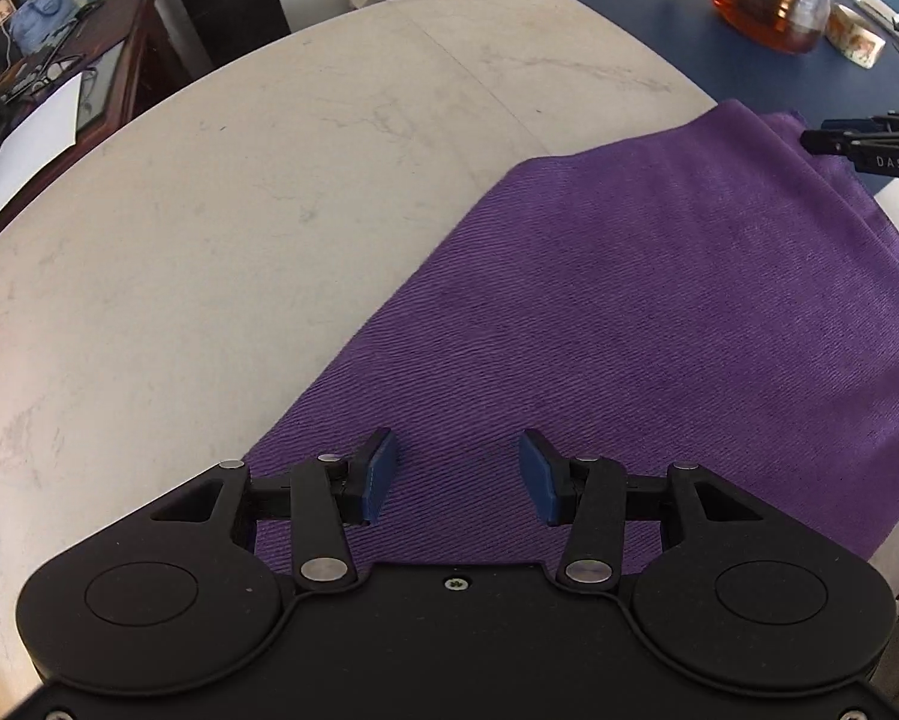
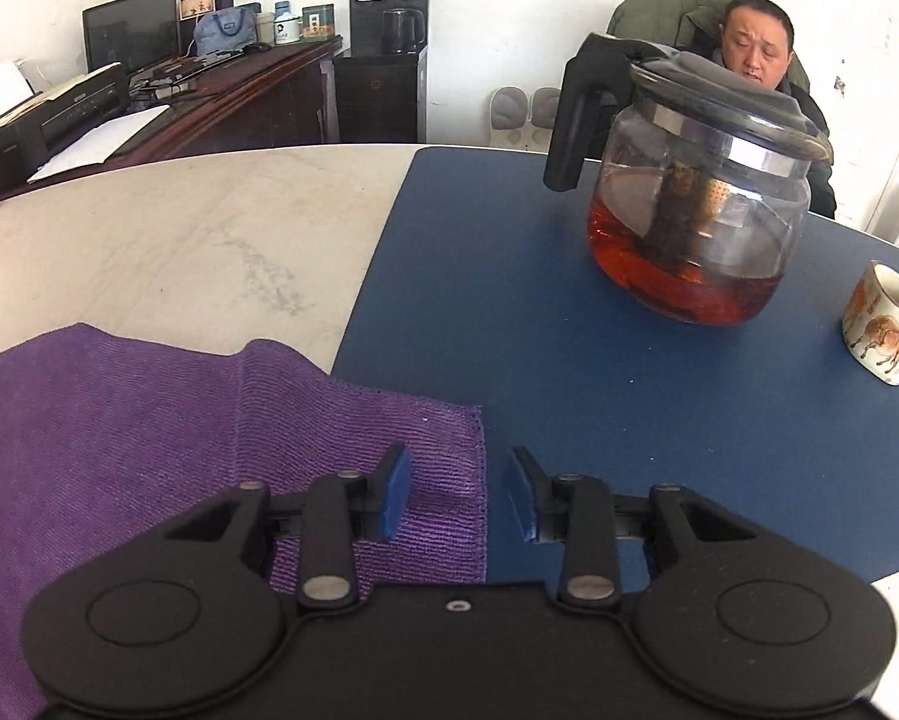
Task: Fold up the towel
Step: 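Lay the towel flat on the table and open both grippers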
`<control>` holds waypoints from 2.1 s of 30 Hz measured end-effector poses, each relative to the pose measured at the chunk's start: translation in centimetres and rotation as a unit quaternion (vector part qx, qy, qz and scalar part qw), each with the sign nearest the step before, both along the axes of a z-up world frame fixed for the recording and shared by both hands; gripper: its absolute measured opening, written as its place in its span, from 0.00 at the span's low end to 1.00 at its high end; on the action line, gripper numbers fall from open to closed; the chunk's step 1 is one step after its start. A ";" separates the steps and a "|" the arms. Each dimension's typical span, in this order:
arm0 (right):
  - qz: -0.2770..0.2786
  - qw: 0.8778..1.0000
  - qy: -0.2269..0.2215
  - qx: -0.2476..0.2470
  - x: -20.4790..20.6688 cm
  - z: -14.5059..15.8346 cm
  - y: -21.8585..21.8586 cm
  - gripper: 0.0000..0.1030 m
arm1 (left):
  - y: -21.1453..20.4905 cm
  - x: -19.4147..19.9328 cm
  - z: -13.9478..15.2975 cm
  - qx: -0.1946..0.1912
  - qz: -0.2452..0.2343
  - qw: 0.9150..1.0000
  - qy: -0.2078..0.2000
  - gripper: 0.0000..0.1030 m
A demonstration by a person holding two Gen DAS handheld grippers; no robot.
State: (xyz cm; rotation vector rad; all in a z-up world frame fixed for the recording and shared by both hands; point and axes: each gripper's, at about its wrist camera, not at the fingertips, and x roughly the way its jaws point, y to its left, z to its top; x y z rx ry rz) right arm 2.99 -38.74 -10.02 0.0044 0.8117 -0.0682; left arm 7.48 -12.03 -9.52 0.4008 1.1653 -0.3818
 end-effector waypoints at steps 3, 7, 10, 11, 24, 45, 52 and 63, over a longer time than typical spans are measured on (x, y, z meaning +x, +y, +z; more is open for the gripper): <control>-0.005 1.000 -0.005 0.000 -0.2 0.4 -0.3 0.05 | -0.1 0.3 -0.6 0.010 0.000 1.000 0.007 0.44; -0.011 1.000 -0.012 0.000 -0.5 0.8 -0.7 0.05 | 0.2 0.5 -0.7 0.010 0.000 1.000 0.010 0.45; -0.015 1.000 -0.017 0.000 -0.8 1.2 -1.0 0.06 | 0.3 0.4 -0.7 0.011 -0.001 1.000 0.011 0.46; -0.017 1.000 -0.019 0.000 -0.8 1.3 -1.1 0.06 | 0.3 0.4 -0.7 0.011 -0.001 1.000 0.011 0.46; -0.058 0.994 -0.019 0.091 -14.2 3.3 -4.0 0.43 | 1.1 -1.9 0.8 0.013 -0.013 1.000 0.001 0.46; 0.019 0.988 0.020 0.155 -17.2 0.0 0.0 0.09 | 2.2 -7.3 1.7 0.011 -0.052 0.999 0.012 0.46; -0.023 0.979 0.000 0.205 -16.4 0.7 -0.8 0.30 | 2.1 -7.1 0.3 0.008 -0.047 0.998 0.030 0.48; -0.088 0.955 -0.033 0.281 -15.2 1.8 -2.1 0.48 | 2.1 -6.7 -0.4 0.004 -0.045 0.998 0.041 0.50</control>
